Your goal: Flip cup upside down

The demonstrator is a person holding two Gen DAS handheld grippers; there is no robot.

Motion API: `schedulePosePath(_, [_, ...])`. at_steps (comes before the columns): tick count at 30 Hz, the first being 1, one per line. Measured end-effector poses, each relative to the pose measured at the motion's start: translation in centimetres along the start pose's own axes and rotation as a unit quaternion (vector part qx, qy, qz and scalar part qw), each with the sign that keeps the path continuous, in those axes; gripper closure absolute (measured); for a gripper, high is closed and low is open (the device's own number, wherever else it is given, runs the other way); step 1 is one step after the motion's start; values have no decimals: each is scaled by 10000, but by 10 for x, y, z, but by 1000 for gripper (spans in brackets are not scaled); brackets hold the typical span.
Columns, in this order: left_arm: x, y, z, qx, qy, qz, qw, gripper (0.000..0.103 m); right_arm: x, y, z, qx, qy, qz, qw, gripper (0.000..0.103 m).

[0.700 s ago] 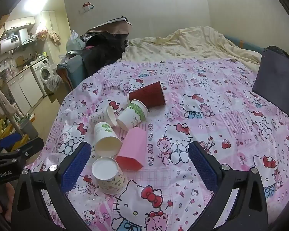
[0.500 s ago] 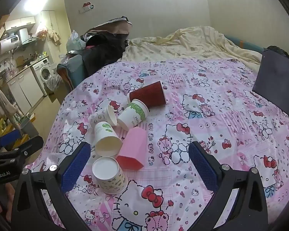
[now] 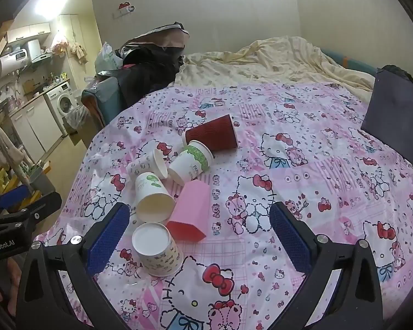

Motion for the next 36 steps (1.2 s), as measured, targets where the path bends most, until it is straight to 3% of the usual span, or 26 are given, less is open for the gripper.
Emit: schedulePosePath(36, [5,3,-3,48,-8,5,10000,0,0,-1,3,-15,-29,-17,10000,0])
Point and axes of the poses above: each gripper's, at about its wrist camera, not at the fingertips, and y roughly against the way its jaws point, x to its right, z to its underside, the point moved 7 cm from there along -y, roughly the way its jaws point, and after that the axes turned 3 degrees about x, right-handed, at the moved point
